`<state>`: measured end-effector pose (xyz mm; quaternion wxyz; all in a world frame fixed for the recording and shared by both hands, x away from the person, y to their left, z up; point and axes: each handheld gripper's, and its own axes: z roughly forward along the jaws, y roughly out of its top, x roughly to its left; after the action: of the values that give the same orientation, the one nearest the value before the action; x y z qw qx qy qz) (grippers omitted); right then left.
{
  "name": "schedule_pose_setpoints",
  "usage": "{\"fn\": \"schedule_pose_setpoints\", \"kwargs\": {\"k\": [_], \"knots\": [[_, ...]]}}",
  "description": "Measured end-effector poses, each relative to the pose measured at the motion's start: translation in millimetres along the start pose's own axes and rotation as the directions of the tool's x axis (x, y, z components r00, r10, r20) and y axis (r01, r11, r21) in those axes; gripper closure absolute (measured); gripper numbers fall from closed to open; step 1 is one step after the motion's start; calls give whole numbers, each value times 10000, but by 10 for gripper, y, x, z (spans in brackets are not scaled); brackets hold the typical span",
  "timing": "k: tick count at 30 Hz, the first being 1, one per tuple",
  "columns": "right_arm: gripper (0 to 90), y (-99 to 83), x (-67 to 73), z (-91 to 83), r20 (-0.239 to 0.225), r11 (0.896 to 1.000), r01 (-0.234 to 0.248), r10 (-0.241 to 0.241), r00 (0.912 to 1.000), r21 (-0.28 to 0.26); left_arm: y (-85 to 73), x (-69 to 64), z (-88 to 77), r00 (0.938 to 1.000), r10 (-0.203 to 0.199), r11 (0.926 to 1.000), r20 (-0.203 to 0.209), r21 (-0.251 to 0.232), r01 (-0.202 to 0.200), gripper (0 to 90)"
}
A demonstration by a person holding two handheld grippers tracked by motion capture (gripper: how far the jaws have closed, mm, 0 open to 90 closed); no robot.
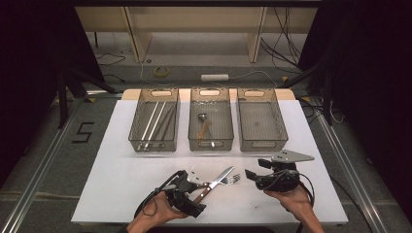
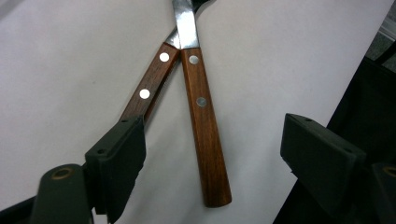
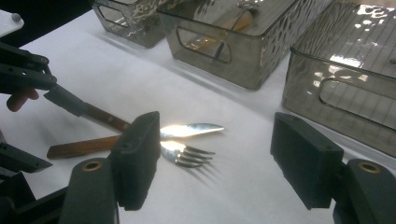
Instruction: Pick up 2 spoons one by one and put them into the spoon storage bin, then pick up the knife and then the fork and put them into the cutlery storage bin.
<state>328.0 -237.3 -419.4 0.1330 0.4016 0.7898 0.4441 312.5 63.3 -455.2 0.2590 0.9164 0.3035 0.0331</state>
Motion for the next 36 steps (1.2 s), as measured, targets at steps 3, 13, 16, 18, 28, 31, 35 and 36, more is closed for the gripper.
{"fn": "schedule_pose_setpoints", "kwargs": {"k": [3, 13, 16, 18, 28, 31, 35, 36], "knots": [[343, -7, 0, -9, 13, 10000, -18, 18, 10000, 1, 13, -10, 19, 10000, 18, 9999, -13, 171, -18, 242], [343, -13, 0, -7, 11, 10000, -7, 7, 10000, 23, 46, -16, 89, 10000, 41, 9985, -49, 544, -38, 312], [344, -14, -4, -9, 13, 10000, -16, 16, 10000, 0, 54, -6, 108, 10000, 45, 9980, -47, 632, -42, 338], [344, -14, -9, -8, 16, 10000, -20, 20, 10000, -8, 58, -4, 119, 10000, 23, 9977, -38, 675, -20, 361], [345, -15, -11, -19, 74, 10000, 48, -48, 10000, -1, 76, -34, 153, 9995, 271, 9949, -158, 980, -254, 444], [346, -14, -5, -31, 83, 10000, 60, -59, 9999, -23, 83, -34, 170, 9991, 286, 9946, -321, 1006, -252, 469], [347, -19, -2, -29, 91, 10000, 53, -53, 9999, -12, 93, -23, 187, 9988, 265, 9935, -410, 1115, -218, 512], [347, -19, -4, -29, 101, 10000, 60, -60, 9999, -17, 97, -22, 185, 9987, 281, 9935, -431, 1113, -232, 523]]}}
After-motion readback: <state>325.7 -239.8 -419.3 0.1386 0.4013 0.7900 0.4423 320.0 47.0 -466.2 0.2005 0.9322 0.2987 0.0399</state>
